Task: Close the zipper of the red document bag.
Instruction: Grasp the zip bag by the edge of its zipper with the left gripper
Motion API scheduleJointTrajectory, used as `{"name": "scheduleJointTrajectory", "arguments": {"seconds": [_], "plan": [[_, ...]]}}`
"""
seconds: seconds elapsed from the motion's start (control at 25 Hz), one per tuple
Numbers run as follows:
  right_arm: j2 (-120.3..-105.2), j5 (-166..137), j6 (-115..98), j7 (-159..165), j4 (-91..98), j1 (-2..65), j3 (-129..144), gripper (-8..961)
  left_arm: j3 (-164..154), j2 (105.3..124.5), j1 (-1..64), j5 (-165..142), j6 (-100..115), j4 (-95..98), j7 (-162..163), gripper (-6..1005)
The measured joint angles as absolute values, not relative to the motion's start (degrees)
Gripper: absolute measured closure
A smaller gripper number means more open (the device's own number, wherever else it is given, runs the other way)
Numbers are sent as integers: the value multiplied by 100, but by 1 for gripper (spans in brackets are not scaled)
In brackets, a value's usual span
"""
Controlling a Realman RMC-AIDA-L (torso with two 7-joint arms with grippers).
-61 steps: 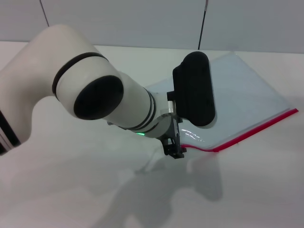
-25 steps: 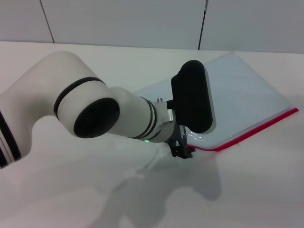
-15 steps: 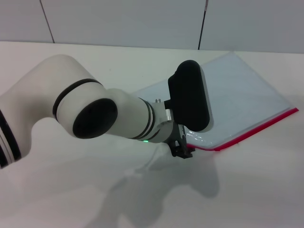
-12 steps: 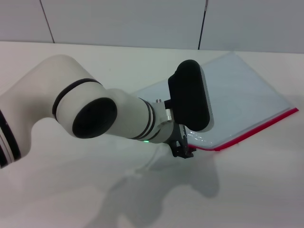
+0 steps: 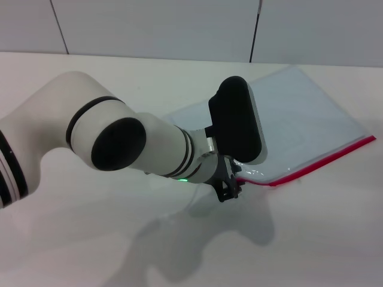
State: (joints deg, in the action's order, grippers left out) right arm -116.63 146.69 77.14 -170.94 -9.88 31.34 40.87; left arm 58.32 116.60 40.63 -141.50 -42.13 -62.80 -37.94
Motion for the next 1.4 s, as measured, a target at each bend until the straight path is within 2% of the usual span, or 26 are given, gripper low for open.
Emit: {"name": "scheduleJointTrajectory", "arguments": {"seconds": [0.08, 0.16, 1.08, 1.4], "plan": [[-11663, 14669, 7712, -17094, -990, 3136, 4087, 200, 5832, 11660, 4063, -14149, -4212, -6278, -3795, 602], [-11663, 14669, 7711, -17094, -990, 3137, 4087, 200, 5834, 11660, 4063, -14148, -4212, -6276, -3796, 830], [-11660, 14657, 7707, -17071, -1020, 3188, 4087, 200, 6116, 11660, 4019, -14082, -4098, -6109, -3710, 934], [-11622, 14606, 7654, -16928, -1016, 3340, 4280, 200, 6395, 11639, 3711, -14122, -3793, -6488, -3663, 941]]}}
